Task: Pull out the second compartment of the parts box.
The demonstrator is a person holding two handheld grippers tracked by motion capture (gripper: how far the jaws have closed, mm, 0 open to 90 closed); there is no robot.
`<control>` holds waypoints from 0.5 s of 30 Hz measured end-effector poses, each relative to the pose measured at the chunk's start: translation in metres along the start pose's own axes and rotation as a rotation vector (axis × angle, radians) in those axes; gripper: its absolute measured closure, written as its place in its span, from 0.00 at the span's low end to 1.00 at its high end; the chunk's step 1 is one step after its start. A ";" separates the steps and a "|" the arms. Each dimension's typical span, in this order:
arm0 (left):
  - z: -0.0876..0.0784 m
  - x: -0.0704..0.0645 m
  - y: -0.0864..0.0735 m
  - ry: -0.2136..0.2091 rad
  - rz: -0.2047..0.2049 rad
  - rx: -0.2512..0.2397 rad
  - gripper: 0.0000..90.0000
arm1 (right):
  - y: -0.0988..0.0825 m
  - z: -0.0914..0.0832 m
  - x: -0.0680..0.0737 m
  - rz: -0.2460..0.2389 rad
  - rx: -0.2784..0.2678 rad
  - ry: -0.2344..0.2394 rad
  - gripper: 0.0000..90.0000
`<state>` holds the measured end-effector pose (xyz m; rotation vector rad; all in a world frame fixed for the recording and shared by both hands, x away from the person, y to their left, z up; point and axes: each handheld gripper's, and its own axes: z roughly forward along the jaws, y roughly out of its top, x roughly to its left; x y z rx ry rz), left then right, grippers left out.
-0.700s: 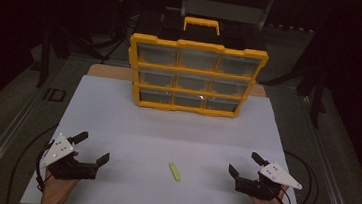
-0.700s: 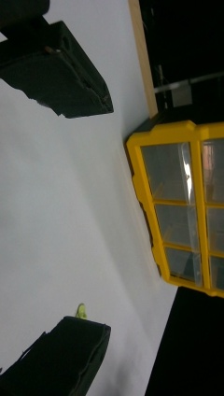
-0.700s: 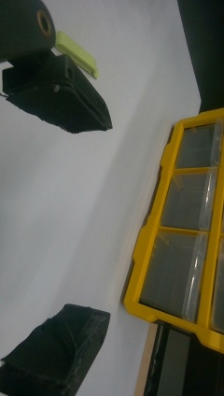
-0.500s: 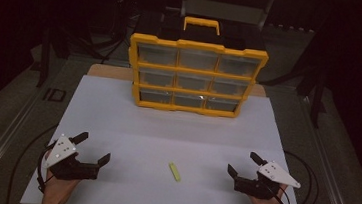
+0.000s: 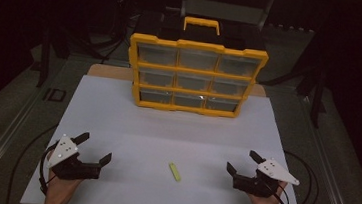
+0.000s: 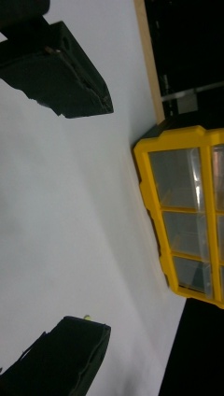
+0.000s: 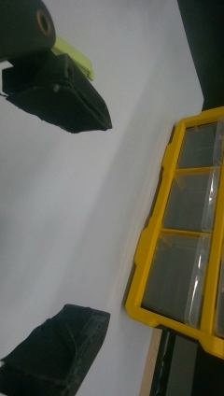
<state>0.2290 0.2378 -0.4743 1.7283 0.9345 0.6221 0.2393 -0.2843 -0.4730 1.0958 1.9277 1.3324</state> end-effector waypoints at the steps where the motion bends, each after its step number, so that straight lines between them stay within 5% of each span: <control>1: 0.000 0.000 0.000 0.001 0.003 -0.002 0.00 | 0.002 0.001 0.000 0.004 0.004 -0.005 0.09; 15: -0.001 -0.002 -0.001 0.015 0.004 -0.017 0.00 | 0.025 0.002 0.015 -0.048 0.029 -0.015 0.09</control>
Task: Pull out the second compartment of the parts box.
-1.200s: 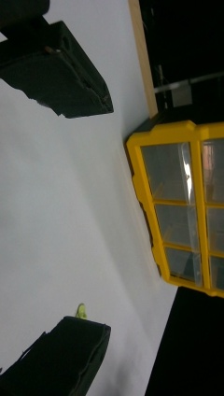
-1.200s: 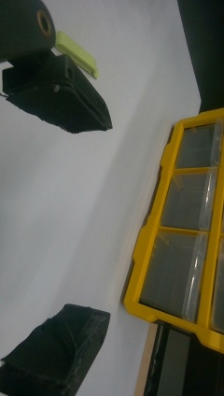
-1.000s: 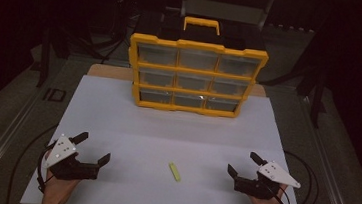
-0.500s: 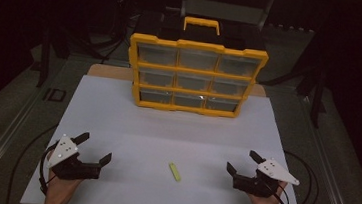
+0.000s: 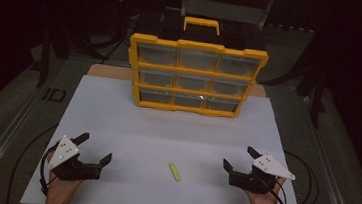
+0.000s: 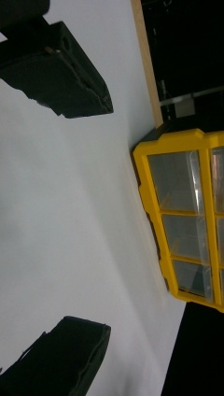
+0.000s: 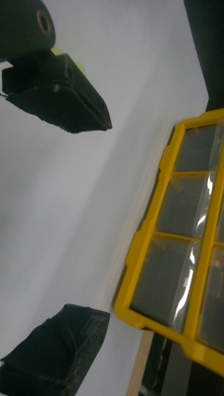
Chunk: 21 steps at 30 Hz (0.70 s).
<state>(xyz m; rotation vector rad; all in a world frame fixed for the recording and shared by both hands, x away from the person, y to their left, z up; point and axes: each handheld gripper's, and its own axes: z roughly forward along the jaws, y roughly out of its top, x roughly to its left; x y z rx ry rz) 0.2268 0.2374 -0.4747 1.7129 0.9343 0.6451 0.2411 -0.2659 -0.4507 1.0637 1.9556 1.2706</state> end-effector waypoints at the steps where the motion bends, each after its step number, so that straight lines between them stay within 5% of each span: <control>1: 0.000 0.000 0.000 0.002 -0.001 0.000 0.00 | 0.002 0.001 0.001 -0.008 0.000 0.000 0.09; 21: 0.000 0.001 -0.001 0.001 -0.009 -0.003 0.00 | 0.057 0.033 0.026 -0.131 -0.004 0.047 0.09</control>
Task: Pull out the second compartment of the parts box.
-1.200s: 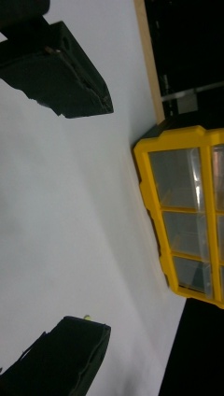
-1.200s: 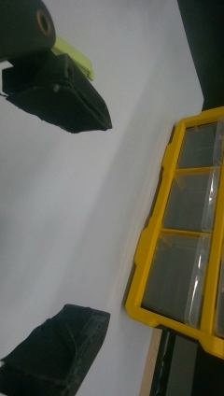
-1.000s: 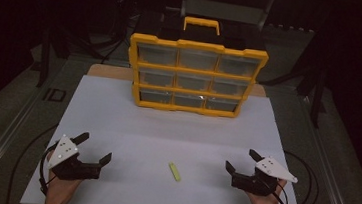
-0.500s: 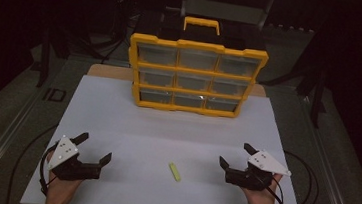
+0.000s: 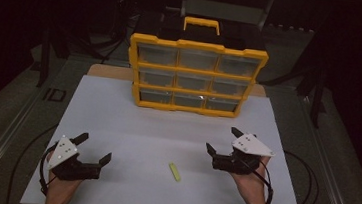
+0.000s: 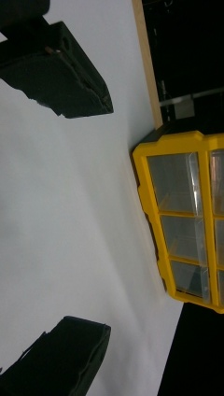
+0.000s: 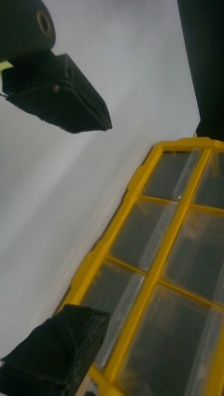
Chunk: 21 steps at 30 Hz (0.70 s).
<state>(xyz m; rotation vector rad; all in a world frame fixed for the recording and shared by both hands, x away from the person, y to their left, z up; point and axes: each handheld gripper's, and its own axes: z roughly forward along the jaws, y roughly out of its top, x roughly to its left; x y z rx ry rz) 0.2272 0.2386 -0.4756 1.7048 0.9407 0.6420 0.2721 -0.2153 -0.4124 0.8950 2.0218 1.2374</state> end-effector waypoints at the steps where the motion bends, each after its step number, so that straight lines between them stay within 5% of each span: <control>1: 0.000 0.000 0.000 0.001 -0.002 0.000 0.00 | 0.004 0.003 0.001 -0.008 0.003 -0.002 0.09; 21: 0.000 0.000 0.000 0.007 -0.003 0.001 0.00 | 0.041 0.036 -0.008 -0.037 0.008 0.003 0.09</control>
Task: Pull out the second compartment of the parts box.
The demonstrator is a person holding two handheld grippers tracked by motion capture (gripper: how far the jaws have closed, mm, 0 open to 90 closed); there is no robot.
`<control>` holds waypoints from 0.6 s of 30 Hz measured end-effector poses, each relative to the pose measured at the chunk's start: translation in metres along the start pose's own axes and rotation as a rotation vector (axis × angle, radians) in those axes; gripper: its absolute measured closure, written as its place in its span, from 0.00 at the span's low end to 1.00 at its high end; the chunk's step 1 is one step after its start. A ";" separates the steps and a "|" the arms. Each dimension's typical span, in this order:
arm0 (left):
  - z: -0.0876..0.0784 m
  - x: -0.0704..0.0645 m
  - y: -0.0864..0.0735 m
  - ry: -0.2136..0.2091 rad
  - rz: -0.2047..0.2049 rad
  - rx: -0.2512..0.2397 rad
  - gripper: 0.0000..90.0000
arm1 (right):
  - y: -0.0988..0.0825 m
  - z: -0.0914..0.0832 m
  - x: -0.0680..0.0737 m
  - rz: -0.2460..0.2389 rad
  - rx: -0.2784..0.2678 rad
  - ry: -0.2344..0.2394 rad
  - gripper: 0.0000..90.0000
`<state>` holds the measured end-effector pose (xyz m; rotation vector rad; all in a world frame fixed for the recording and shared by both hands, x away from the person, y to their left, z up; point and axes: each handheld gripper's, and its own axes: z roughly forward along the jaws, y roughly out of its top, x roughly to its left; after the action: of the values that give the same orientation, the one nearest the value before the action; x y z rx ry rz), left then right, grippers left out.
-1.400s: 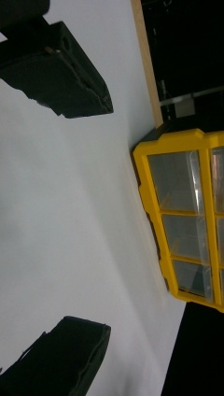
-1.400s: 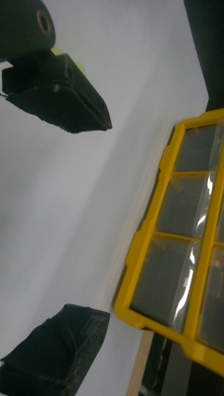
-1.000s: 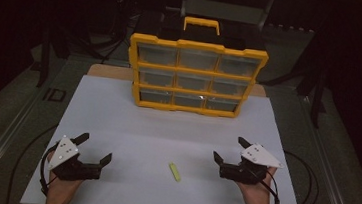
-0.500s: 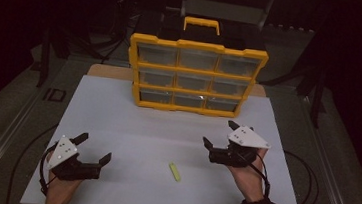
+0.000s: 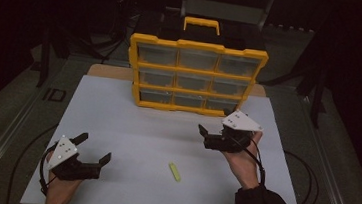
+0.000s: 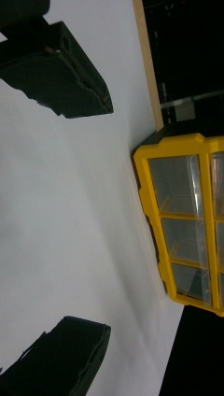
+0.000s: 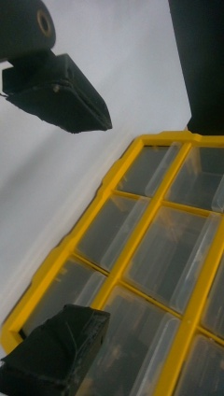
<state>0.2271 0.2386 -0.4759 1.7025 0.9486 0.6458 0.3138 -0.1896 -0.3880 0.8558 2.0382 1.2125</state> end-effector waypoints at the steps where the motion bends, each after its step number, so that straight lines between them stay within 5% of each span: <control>1: 0.000 0.000 0.000 -0.001 0.001 0.000 0.00 | 0.002 0.002 -0.001 -0.003 0.001 -0.001 0.09; 18: 0.000 0.000 0.000 0.004 0.006 0.005 0.00 | 0.032 0.041 -0.009 -0.030 0.029 -0.020 0.09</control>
<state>0.2271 0.2389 -0.4761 1.7099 0.9491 0.6510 0.3578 -0.1638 -0.3743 0.8451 2.0504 1.1559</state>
